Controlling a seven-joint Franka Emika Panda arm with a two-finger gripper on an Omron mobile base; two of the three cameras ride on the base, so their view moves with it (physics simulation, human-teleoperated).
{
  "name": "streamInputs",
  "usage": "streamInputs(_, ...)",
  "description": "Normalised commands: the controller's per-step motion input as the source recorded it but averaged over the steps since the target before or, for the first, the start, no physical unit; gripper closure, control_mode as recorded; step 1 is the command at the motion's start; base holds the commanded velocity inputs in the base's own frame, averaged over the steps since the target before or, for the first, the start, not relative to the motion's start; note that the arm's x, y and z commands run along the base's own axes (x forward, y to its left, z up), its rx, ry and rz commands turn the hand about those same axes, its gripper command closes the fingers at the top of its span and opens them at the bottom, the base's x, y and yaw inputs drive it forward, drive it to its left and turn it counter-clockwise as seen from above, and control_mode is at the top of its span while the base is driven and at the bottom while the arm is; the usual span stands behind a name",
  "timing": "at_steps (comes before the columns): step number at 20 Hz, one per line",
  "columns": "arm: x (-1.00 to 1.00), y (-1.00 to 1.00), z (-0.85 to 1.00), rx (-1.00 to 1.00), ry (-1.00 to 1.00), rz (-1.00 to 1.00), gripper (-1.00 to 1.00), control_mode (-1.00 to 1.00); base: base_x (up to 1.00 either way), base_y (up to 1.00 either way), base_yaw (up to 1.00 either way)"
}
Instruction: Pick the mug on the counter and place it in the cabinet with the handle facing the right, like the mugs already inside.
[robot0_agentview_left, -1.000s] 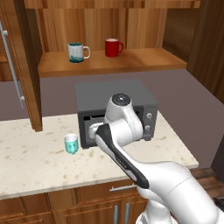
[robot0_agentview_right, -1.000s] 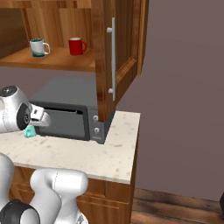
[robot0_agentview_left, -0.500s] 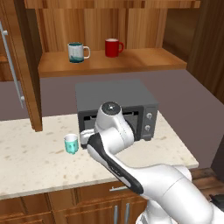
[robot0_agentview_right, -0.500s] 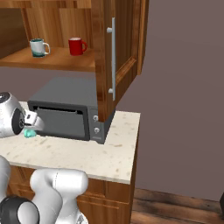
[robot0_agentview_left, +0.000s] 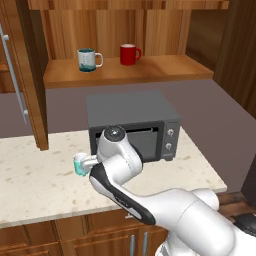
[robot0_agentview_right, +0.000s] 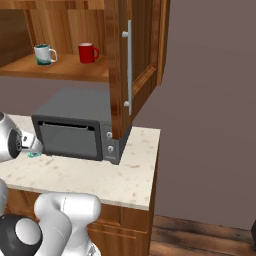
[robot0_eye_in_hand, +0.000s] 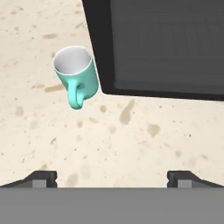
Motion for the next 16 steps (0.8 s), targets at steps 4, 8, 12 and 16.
streamInputs(4,0.01,0.29,-0.15,0.00,0.00,0.00,-1.00,-1.00,0.00,0.00,0.00)
streamInputs(8,0.04,0.26,-0.16,0.00,0.00,0.00,-1.00,-1.00,0.00,0.00,0.00)
streamInputs(12,0.09,0.23,-0.17,0.00,0.00,0.00,-1.00,-1.00,0.00,0.00,0.00)
streamInputs(16,0.13,0.17,-0.16,0.00,0.00,0.00,-1.00,-1.00,0.00,0.00,0.00)
